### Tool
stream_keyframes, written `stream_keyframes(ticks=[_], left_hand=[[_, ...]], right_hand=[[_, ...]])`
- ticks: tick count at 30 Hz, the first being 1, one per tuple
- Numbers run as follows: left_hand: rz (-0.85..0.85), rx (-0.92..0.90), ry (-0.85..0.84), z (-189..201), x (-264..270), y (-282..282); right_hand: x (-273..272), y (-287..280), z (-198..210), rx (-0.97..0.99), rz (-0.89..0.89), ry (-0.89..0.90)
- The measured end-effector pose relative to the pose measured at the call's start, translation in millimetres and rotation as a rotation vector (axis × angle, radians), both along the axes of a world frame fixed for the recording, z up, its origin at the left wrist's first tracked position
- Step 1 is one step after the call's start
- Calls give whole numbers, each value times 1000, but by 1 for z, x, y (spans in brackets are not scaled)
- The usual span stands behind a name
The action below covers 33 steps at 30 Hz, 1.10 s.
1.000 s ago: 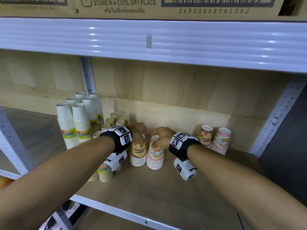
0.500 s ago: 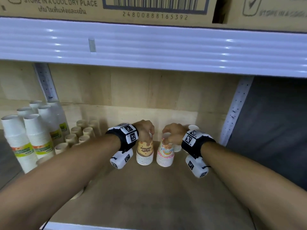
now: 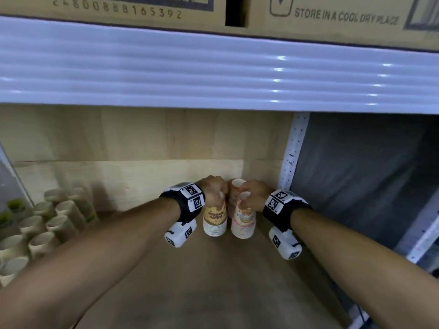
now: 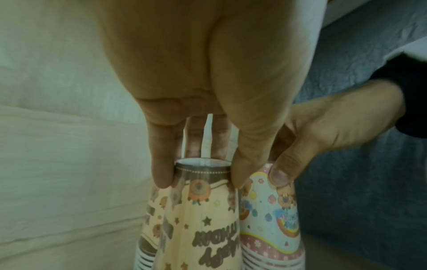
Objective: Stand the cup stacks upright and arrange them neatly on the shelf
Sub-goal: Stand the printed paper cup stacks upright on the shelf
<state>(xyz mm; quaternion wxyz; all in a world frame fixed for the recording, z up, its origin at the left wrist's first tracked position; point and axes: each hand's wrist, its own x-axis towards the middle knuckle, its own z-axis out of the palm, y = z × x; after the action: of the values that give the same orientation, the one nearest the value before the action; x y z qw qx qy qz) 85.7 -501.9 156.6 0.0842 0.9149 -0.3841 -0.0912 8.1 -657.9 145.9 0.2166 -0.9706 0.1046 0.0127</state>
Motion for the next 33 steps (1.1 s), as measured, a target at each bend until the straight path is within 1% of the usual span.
stream_keyframes(ticks=[3,7,14,17,24,27,31,33], left_hand=[[-38,-2,-36,-6,1,-11],[-43,22,-55,-12,3,-18],[-37,58,-12,-17,12,-15],[-34,42,5,-18,13,-14],[-5,-21,72,-19,13,-13],[9,-70,126,-13,12,-8],[18,-69,51,5,9,4],[35,-62,12,18,8,13]], right_hand=[[3,-5,-5,49,-18,-10],[6,-4,-9,45,43,-59],[13,-1,-16,95,51,-60],[14,1,-17,108,52,-73],[12,0,-14,111,52,-38],[8,0,-6,101,56,-32],[12,7,9,-15,19,-29],[17,15,18,-14,-3,-69]])
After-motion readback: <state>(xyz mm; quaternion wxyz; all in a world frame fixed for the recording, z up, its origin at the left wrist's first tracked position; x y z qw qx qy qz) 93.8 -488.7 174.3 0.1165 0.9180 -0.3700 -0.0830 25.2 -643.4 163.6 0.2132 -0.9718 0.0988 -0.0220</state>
